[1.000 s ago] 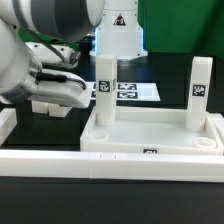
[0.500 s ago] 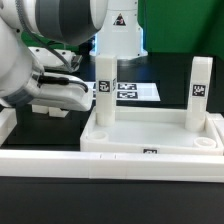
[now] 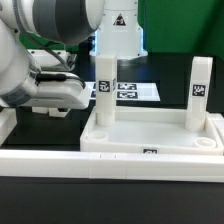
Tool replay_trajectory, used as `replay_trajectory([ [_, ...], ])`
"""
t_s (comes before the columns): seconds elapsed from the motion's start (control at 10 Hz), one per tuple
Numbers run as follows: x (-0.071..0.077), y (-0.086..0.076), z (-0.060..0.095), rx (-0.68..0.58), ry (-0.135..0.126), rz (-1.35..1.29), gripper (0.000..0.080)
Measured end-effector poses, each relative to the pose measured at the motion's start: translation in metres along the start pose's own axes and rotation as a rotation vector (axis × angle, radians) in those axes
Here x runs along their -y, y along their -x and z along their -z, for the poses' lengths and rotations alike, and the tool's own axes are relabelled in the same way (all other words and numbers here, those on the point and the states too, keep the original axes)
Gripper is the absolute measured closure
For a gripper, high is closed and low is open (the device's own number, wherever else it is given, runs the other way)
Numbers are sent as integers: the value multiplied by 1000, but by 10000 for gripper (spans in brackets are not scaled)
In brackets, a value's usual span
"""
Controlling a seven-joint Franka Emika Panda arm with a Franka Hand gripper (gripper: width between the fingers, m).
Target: Assemble desk
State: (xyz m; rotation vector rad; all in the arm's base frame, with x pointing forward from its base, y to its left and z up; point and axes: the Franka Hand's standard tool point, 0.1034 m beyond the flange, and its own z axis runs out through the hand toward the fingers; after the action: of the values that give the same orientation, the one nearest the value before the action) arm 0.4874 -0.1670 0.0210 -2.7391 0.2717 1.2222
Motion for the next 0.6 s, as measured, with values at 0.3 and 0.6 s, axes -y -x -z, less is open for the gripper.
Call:
replay_trajectory([
  [0.3,3,6,-10,65,-7,0,151],
  [0.6,4,5,-18,183,8,-10,151],
])
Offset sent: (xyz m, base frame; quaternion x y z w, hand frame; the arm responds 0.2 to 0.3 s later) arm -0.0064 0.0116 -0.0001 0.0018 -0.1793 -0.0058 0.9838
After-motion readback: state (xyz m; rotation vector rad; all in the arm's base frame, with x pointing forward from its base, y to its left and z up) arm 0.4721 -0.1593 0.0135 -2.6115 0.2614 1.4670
